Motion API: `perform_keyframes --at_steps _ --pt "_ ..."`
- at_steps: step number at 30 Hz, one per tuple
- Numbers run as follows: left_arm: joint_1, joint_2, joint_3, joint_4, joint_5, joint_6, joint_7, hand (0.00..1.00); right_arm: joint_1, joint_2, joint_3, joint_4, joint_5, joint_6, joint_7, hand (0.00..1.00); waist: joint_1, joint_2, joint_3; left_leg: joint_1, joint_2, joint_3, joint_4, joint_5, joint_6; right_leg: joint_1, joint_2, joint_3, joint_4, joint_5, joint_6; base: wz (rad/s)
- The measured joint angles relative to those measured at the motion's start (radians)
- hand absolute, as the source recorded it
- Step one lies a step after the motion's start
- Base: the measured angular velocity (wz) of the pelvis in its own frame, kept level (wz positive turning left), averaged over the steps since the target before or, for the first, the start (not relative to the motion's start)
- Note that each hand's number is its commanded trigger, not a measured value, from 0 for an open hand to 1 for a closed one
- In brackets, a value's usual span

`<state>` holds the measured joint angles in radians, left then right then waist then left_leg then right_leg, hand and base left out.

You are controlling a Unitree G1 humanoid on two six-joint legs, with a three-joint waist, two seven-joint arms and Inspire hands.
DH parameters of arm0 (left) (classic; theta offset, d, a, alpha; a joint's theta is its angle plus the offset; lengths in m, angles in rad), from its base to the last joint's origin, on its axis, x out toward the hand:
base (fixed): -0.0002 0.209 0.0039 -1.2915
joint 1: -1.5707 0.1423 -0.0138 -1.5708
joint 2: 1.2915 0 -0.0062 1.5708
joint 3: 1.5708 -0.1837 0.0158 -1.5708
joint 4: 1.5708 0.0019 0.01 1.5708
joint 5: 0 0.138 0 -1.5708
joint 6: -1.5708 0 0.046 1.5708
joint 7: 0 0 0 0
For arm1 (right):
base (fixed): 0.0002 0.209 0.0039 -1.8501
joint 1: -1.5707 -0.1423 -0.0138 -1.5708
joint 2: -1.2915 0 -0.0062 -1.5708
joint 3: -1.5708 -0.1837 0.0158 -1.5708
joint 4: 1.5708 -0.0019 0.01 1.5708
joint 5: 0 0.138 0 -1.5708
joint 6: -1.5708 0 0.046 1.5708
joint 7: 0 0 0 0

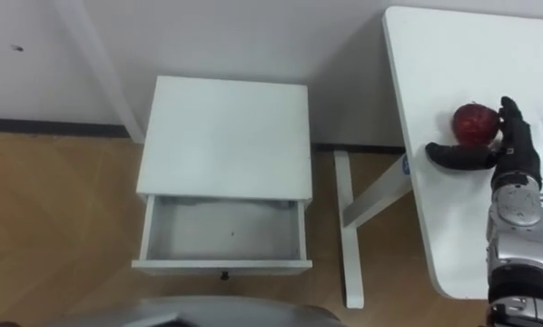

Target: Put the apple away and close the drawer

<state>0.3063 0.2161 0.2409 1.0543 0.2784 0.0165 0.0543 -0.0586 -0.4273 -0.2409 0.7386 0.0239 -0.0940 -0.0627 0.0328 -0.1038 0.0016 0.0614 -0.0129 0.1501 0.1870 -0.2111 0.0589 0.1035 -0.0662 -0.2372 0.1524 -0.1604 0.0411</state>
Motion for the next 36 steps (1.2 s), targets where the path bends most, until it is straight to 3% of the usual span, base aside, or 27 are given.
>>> perform_keyframes --at_steps 4,7,13,18,24,28,31,36 --pt "0.001 0.000 0.000 0.012 -0.001 0.000 -0.010 0.00 -0.011 -0.034 0.000 0.017 0.002 0.000 0.003 1.00 0.001 0.008 -0.0004 0.003 0.000 -0.002 -0.002 0.000 0.000 0.006 0.001 -0.002 0.000 0.000 0.000 0.01" --pt "0.000 -0.001 0.000 0.024 -0.001 0.001 -0.027 0.00 -0.024 -0.042 -0.014 0.041 0.002 0.000 -0.002 1.00 0.000 0.015 0.0019 0.011 0.000 -0.011 -0.002 0.000 0.000 0.018 0.001 -0.013 -0.002 0.000 0.000 0.09" --pt "0.002 -0.003 0.000 0.027 -0.001 0.006 -0.027 0.00 -0.039 -0.046 -0.013 0.060 0.002 0.000 0.001 1.00 0.003 0.031 -0.0020 0.020 0.000 -0.016 -0.006 0.000 0.000 0.027 0.001 -0.015 -0.002 0.000 0.000 0.02" --pt "0.003 -0.003 -0.003 0.027 -0.001 0.006 -0.024 0.00 -0.059 -0.046 -0.012 0.088 0.002 0.000 0.012 1.00 0.003 0.026 -0.0010 0.022 0.000 -0.017 -0.006 0.000 -0.001 0.029 0.002 -0.014 -0.002 0.000 0.000 0.00" --pt "0.001 -0.001 -0.012 0.027 -0.001 0.005 -0.021 0.00 -0.063 -0.046 0.044 0.057 -0.027 0.002 0.023 1.00 0.006 0.008 0.0060 0.014 -0.001 -0.018 -0.003 0.000 -0.001 0.019 0.002 -0.011 0.000 0.000 0.000 -0.02" --pt "-0.013 0.002 -0.052 0.027 -0.001 0.003 -0.022 0.00 -0.060 -0.045 0.145 -0.046 -0.074 0.010 0.035 1.00 0.010 0.008 0.0051 0.005 -0.001 -0.014 -0.003 0.000 -0.001 0.009 0.002 -0.010 0.001 0.000 0.000 -0.01" --pt "-0.023 0.003 -0.069 0.024 0.000 -0.003 -0.024 0.00 -0.040 -0.043 0.212 -0.219 -0.163 0.019 0.084 1.00 0.020 0.009 0.0040 -0.014 0.000 -0.014 0.001 0.001 -0.001 -0.009 0.002 -0.014 0.001 0.000 0.000 -0.02" --pt "-0.046 0.003 -0.095 0.027 0.000 -0.023 -0.024 0.00 -0.024 -0.015 0.272 -0.429 -0.185 0.019 0.154 1.00 0.055 0.010 0.0037 -0.012 0.000 -0.020 0.008 0.001 -0.001 -0.006 0.001 -0.016 -0.002 0.000 0.000 0.07"
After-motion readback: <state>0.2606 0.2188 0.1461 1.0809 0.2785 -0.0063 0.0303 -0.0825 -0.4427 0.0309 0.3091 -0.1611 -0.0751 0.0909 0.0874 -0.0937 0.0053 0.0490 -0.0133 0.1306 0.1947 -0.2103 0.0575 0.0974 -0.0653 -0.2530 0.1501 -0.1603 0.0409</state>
